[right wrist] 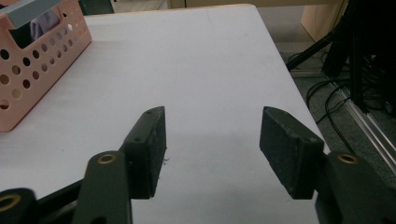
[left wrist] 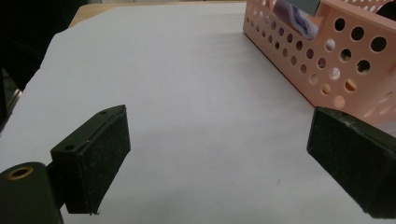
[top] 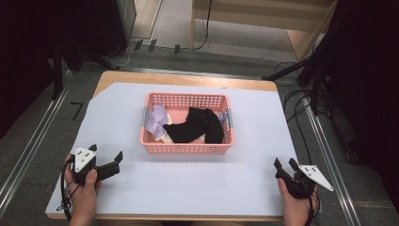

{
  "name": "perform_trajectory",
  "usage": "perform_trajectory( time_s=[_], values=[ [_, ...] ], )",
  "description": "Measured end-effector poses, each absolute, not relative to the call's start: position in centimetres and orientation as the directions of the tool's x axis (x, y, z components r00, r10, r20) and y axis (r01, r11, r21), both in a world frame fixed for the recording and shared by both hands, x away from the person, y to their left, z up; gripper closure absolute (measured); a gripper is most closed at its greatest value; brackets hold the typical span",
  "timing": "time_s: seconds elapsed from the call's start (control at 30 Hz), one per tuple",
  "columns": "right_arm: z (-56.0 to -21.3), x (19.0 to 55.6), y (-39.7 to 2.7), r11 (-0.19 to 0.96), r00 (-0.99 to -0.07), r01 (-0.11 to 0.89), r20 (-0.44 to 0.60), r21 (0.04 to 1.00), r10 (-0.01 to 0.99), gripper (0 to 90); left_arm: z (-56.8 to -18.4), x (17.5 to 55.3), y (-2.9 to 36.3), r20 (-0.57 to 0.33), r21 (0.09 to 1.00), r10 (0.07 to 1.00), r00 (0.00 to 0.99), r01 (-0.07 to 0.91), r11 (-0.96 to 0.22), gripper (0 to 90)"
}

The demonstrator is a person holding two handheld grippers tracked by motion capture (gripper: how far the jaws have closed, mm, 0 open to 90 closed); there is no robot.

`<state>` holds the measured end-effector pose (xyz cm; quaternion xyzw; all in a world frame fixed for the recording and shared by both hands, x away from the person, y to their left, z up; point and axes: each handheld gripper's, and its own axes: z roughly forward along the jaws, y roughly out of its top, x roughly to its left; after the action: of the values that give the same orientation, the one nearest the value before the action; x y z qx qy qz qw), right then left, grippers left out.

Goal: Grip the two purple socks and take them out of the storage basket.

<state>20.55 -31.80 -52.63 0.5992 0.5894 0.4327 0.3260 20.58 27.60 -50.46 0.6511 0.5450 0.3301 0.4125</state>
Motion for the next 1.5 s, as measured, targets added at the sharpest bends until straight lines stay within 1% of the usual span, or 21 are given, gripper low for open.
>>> perform_trajectory(
  time_s=[0.03, 0.1, 0.13, 0.17, 0.2, 0.3, 0.33, 0.37, 0.4, 0.43, 0.47, 0.57, 0.73, 0.8, 0.83, 0.93, 1.07, 1.13, 1.23, 1.43, 1.5],
  values=[
    [-52.6, 20.5, -31.7, -0.075, -0.071, 0.421, 0.116, 0.904, 0.991, 47.2, -50.5, 20.6, 27.6, -0.019, 0.897, 0.982, 0.187, 0.437, -0.066, 6.9],
    [-52.6, 20.6, -31.3, -0.058, -0.07, 0.43, 0.097, 0.901, 0.993, 48.2, -50.5, 20.6, 27.5, -0.012, 0.899, 0.982, 0.186, 0.433, -0.071, 7.0],
    [-52.4, 20.8, -30.7, -0.043, -0.084, 0.453, 0.091, 0.891, 0.992, 50.0, -50.4, 20.6, 27.5, -0.005, 0.895, 0.982, 0.187, 0.439, -0.079, 7.0],
    [-52.4, 20.8, -30.7, -0.043, -0.084, 0.453, 0.091, 0.891, 0.992, 50.0, -50.4, 20.6, 27.5, -0.005, 0.895, 0.982, 0.187, 0.439, -0.079, 7.0],
    [-51.9, 21.0, -30.1, -0.047, -0.117, 0.452, 0.111, 0.891, 0.987, 50.6, -50.5, 20.6, 27.4, -0.004, 0.897, 0.983, 0.185, 0.436, -0.079, 7.3],
    [-51.2, 21.1, -29.5, -0.031, -0.143, 0.452, 0.107, 0.892, 0.984, 53.3, -50.5, 20.6, 27.3, 0.006, 0.896, 0.983, 0.183, 0.436, -0.087, 7.5],
    [-50.4, 21.4, -28.8, 0.011, -0.154, 0.463, 0.068, 0.886, 0.986, 55.8, -50.5, 20.5, 27.3, 0.011, 0.894, 0.983, 0.185, 0.438, -0.093, 7.8],
    [-50.4, 21.4, -28.8, 0.011, -0.154, 0.463, 0.068, 0.886, 0.986, 55.8, -50.5, 20.5, 27.3, 0.012, 0.894, 0.983, 0.185, 0.439, -0.094, 7.8],
    [-49.8, 22.0, -28.3, 0.047, -0.152, 0.488, 0.032, 0.872, 0.988, 56.9, -50.5, 20.6, 27.3, 0.01, 0.894, 0.983, 0.184, 0.438, -0.091, 7.8],
    [-49.5, 22.3, -28.0, 0.061, -0.163, 0.506, 0.025, 0.86, 0.986, 57.5, -50.5, 20.6, 27.3, 0.01, 0.894, 0.983, 0.184, 0.438, -0.091, 7.8],
    [-49.5, 22.3, -28.0, 0.061, -0.163, 0.506, 0.025, 0.86, 0.986, 57.5, -50.5, 20.6, 27.3, 0.008, 0.894, 0.983, 0.184, 0.438, -0.09, 7.8],
    [-48.5, 23.5, -27.1, 0.079, -0.195, 0.549, 0.036, 0.832, 0.98, 58.1, -50.5, 20.5, 27.3, 0.011, 0.894, 0.982, 0.186, 0.438, -0.093, 7.8],
    [-46.7, 25.5, -25.3, 0.061, -0.227, 0.576, 0.089, 0.815, 0.97, 58.7, -50.4, 20.5, 27.4, 0.009, 0.894, 0.982, 0.187, 0.438, -0.091, 7.9],
    [-45.5, 26.7, -23.8, 0.078, -0.231, 0.585, 0.073, 0.808, 0.97, 59.6, -50.4, 20.5, 27.4, 0.009, 0.893, 0.982, 0.188, 0.44, -0.093, 7.9],
    [-45.5, 26.7, -23.8, 0.078, -0.231, 0.585, 0.073, 0.808, 0.97, 59.6, -50.4, 20.5, 27.4, 0.008, 0.893, 0.982, 0.189, 0.44, -0.091, 7.9],
    [-44.9, 28.3, -21.7, 0.11, -0.247, 0.595, 0.05, 0.796, 0.968, 59.4, -50.5, 20.5, 27.4, 0.007, 0.895, 0.982, 0.189, 0.437, -0.09, 7.8],
    [-44.6, 29.3, -20.5, 0.11, -0.249, 0.592, 0.052, 0.798, 0.967, 59.6, -50.5, 20.5, 27.4, 0.008, 0.899, 0.982, 0.19, 0.429, -0.09, 7.9],
    [-44.4, 30.1, -19.8, 0.079, -0.247, 0.592, 0.087, 0.802, 0.965, 61.7, -50.5, 20.5, 27.4, 0.006, 0.899, 0.982, 0.189, 0.428, -0.088, 7.9],
    [-44.3, 30.7, -19.2, 0.071, -0.255, 0.593, 0.104, 0.802, 0.962, 62.4, -50.5, 20.5, 27.4, 0.009, 0.898, 0.982, 0.19, 0.43, -0.092, 7.9],
    [-43.6, 32.2, -17.0, 0.094, -0.272, 0.572, 0.08, 0.815, 0.959, 62.2, -50.5, 20.5, 27.4, 0.008, 0.897, 0.982, 0.19, 0.432, -0.091, 7.9],
    [-43.3, 33.0, -16.1, 0.081, -0.291, 0.57, 0.109, 0.817, 0.95, 66.7, -50.5, 20.5, 27.4, 0.008, 0.896, 0.982, 0.19, 0.434, -0.091, 7.9]
  ],
)
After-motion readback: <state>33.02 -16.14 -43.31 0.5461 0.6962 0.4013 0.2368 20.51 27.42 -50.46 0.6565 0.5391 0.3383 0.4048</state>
